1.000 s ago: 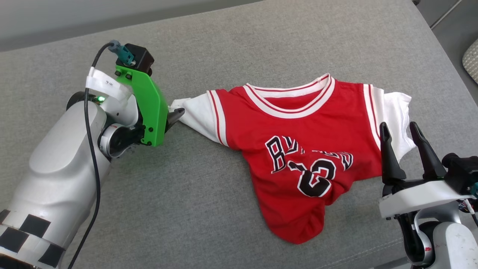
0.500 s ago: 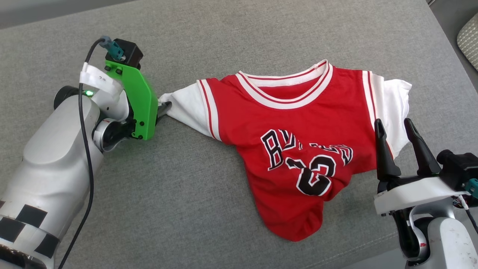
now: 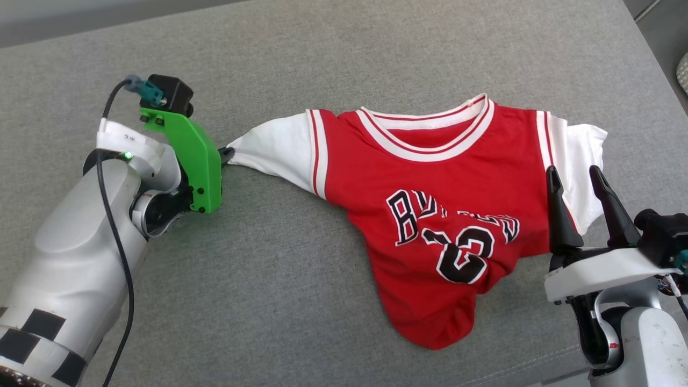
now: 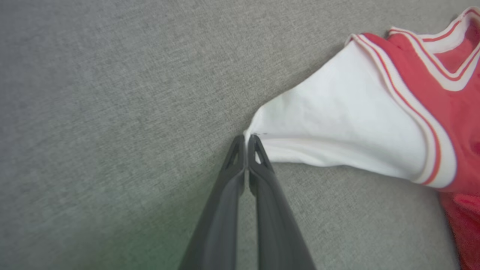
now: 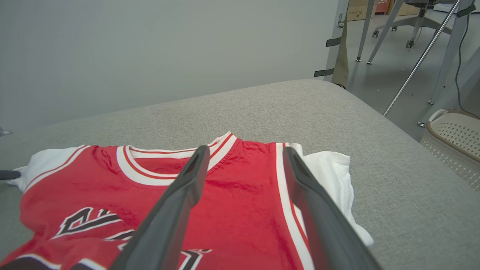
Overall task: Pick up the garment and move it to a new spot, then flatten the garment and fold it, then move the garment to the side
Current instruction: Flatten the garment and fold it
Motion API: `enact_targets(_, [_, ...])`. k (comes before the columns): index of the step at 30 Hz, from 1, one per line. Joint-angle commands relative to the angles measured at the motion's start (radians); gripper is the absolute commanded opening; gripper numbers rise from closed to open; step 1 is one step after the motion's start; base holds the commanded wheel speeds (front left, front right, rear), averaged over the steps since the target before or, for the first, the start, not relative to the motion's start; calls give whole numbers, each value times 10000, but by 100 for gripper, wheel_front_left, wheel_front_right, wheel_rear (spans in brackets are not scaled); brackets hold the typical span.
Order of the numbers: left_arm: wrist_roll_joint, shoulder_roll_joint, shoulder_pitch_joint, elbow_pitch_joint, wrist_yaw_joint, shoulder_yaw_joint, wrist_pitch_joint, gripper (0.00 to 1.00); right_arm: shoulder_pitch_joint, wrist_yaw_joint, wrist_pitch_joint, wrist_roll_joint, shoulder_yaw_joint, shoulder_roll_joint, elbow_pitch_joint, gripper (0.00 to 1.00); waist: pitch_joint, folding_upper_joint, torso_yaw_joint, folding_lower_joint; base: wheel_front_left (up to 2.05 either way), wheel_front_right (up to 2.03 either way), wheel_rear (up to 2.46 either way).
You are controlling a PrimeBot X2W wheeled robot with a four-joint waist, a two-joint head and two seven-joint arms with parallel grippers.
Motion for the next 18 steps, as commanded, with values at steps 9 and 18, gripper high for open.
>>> enact_targets(9, [-755, 471, 1353, -198, 102, 865, -1518, 0, 251, -9, 531, -294, -326, -66, -111, 100, -1524, 0, 1142, 0, 0, 0, 0])
enact_targets(18, [-1387, 1076, 3484, -1668, 1002, 1493, -2284, 0, 662, -9, 1127, -257, -553, -266, -277, 100, -2313, 0, 2125, 0, 0, 0, 0])
